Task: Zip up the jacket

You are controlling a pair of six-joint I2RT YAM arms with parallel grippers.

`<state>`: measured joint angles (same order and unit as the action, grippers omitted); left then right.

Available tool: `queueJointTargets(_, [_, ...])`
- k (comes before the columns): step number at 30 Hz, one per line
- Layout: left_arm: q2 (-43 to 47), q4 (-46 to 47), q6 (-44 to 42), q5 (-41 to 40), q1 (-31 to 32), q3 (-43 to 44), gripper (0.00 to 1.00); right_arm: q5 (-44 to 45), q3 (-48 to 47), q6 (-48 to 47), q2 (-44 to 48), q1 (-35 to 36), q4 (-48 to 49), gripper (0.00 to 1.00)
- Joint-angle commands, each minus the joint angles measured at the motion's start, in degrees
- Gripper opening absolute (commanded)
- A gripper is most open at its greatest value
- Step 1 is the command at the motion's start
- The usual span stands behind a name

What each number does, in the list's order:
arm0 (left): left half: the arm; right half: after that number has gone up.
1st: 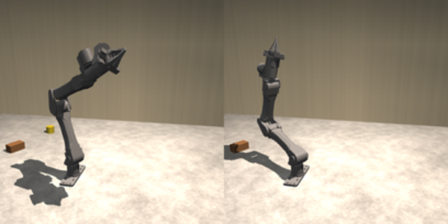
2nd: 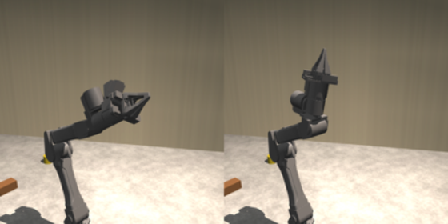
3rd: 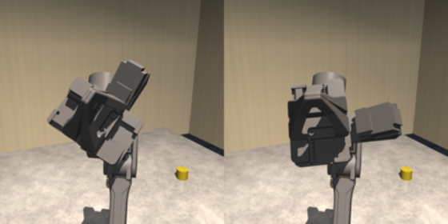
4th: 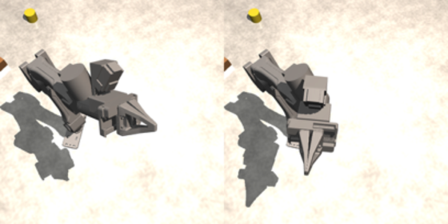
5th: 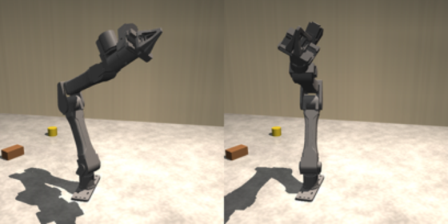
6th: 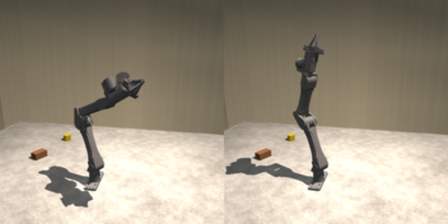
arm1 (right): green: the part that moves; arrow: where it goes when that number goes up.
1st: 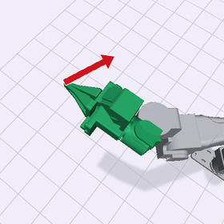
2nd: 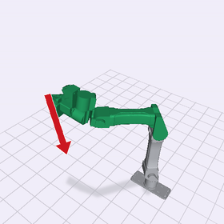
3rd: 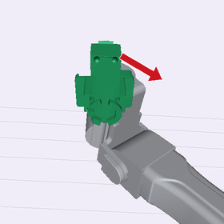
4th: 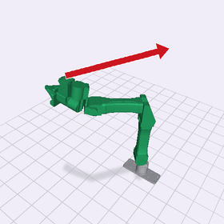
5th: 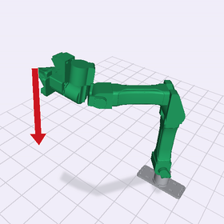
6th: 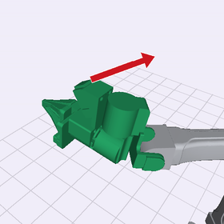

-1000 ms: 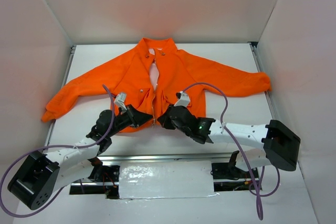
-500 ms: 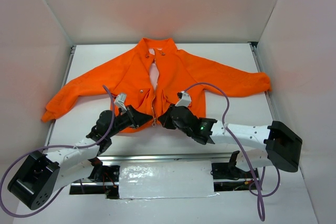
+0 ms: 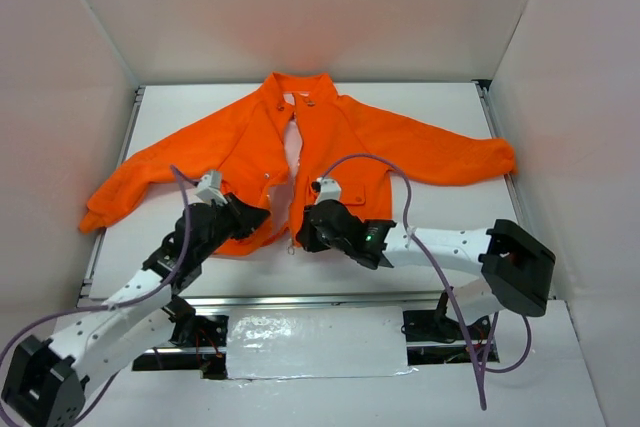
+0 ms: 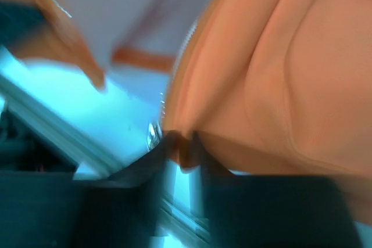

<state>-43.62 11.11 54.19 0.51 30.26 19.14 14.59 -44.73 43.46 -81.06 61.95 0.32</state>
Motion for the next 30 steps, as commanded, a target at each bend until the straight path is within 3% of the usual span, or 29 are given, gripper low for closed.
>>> queueJointTargets(1, [5.7, -23.1, 1.2, -16.6, -0.2, 4.9, 0.00, -10.7, -0.1, -5.1, -1.1, 0.6, -1.4, 0.50])
queueJointTargets(3, [7.8, -26.3, 1.1, -18.2, -0.3, 5.7, 0.00, -11.8, 1.6, -4.4, -0.9, 0.5, -0.6, 0.61])
queueJointTargets(8, [8.5, -29.4, 0.5, -17.4, -0.4, 6.3, 0.00, -9.4, 3.3, -2.1, 0.1, -1.5, -4.0, 0.67])
queueJointTargets(9, [8.4, -29.7, 0.0, -17.5, -0.4, 6.4, 0.00, -9.6, 3.7, -1.5, 0.3, -2.5, -4.8, 0.66])
queueJointTargets(12, [7.8, -29.8, -1.0, -16.9, -0.4, 6.9, 0.00, -11.3, 4.4, 0.7, -2.2, -9.0, -7.0, 0.50])
queueJointTargets(13, [7.5, -29.5, -1.1, -16.3, -0.4, 7.1, 0.00, -11.3, 4.4, 1.2, -3.0, -10.4, -8.3, 0.34])
queueJointTargets(15, [7.0, -29.4, -1.8, -15.5, -0.4, 7.5, 0.00, -9.1, 4.0, 1.8, -4.5, -13.9, -10.1, 0.24])
queueJointTargets(25, [4.9, -30.7, -4.8, -15.1, -0.4, 11.0, 0.00, -17.6, -1.0, -3.3, -13.0, -30.6, -15.0, 0.29])
queueJointTargets(30, [4.9, -30.5, -5.2, -14.9, -0.4, 11.1, 0.00, -19.4, -12.7, -9.9, -16.1, -36.6, -22.6, 0.29])
